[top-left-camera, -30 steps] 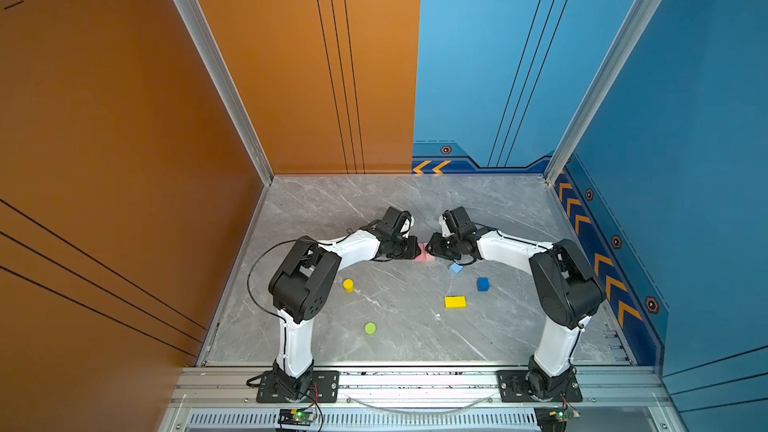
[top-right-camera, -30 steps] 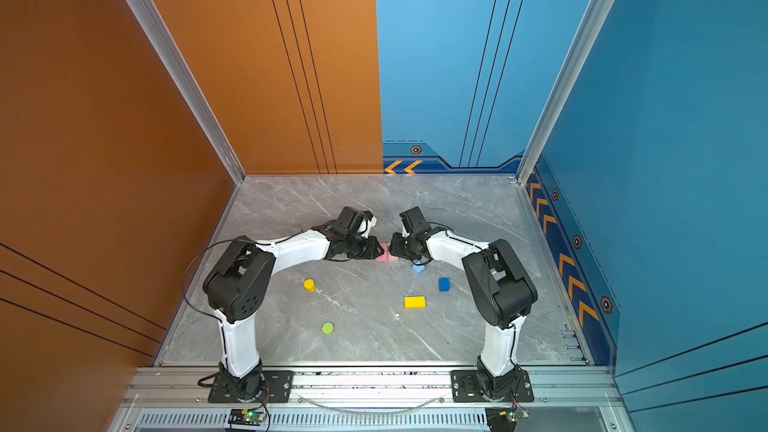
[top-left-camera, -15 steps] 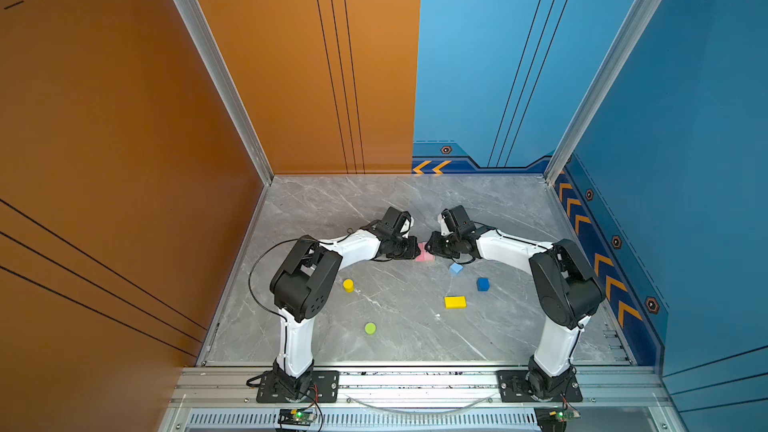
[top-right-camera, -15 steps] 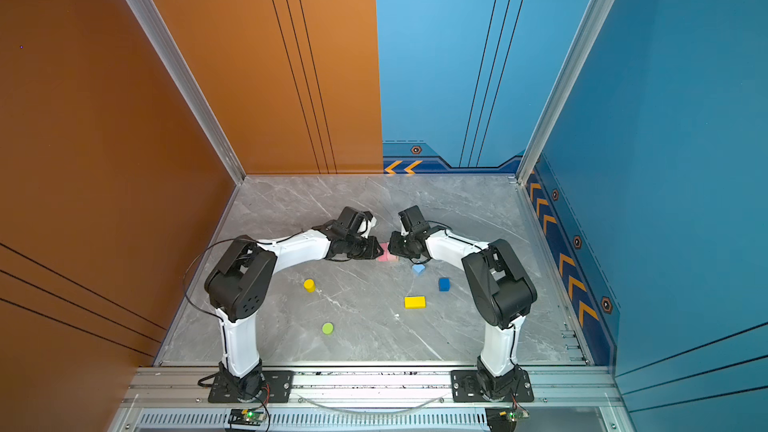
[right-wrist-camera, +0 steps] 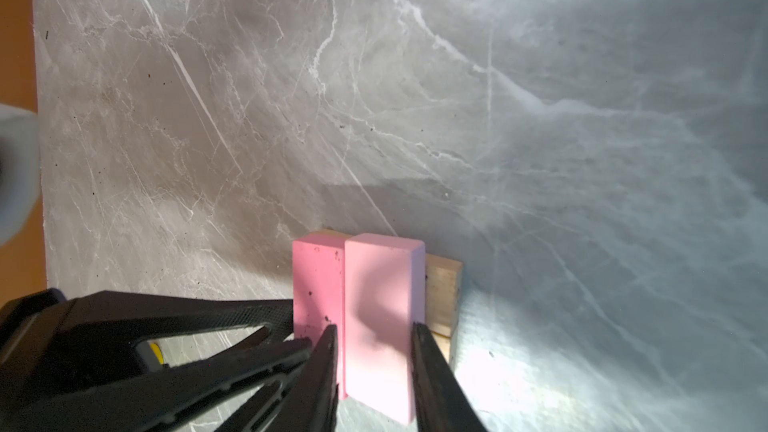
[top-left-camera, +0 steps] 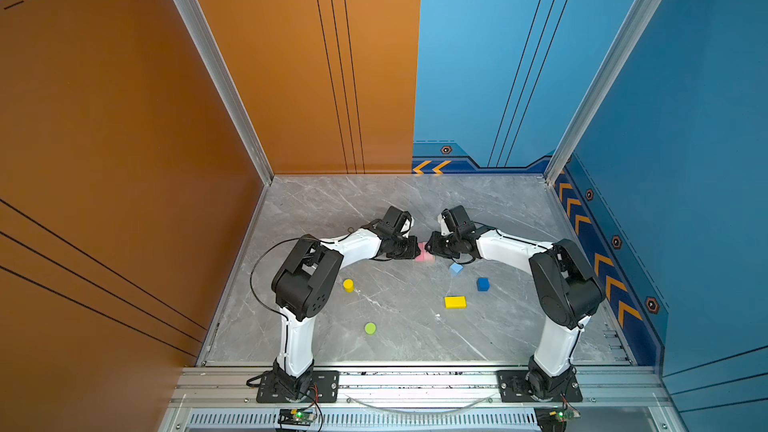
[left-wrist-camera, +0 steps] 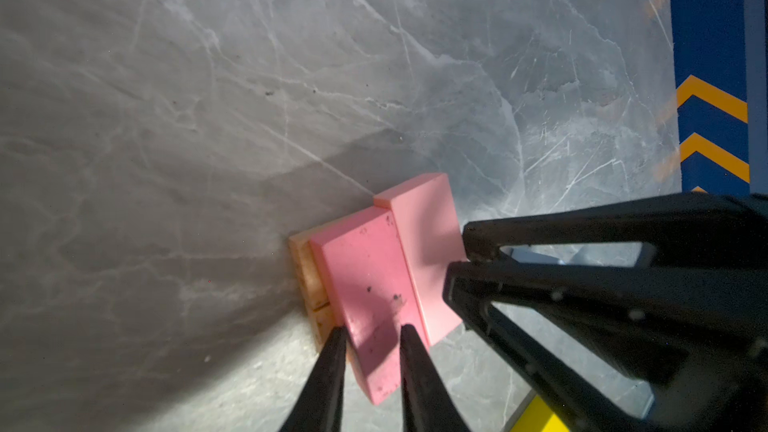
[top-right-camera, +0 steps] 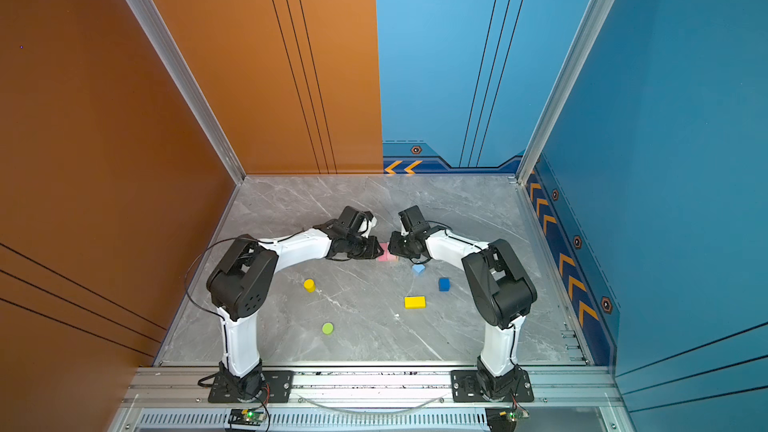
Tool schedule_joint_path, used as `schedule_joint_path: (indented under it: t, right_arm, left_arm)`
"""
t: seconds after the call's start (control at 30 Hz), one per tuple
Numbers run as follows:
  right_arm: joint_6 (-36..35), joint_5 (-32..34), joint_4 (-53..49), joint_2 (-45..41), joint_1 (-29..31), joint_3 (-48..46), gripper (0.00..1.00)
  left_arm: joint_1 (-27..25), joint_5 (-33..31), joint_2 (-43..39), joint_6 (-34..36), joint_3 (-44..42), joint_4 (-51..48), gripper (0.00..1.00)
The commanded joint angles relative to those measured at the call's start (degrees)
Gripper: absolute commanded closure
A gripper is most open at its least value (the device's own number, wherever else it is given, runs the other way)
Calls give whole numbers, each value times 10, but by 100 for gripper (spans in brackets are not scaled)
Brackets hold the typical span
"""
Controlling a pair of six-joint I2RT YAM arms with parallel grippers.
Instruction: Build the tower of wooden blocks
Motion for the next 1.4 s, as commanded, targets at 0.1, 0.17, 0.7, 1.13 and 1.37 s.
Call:
schedule_joint_path:
  t: [0.1,0.17,0.7,1.13,1.37]
  right_arm:
    - [6,-4,-10,5,6,13,69]
    - [6,-4,-11,4,6,12,69]
    - [6,-1,-14,-6,6,1,69]
    - [7,1,-13,-7,5,-3,68]
    - [7,2,-14,-9,4,-3,64]
  left_arm:
    - [2,10,12,8,24,-13,75]
    - [2,9,13,9,25,-13,75]
    - [1,9,21,9,34,-13,75]
    - [1,7,23,11,36,-35,74]
    - [1,5,23,12,38,-37,69]
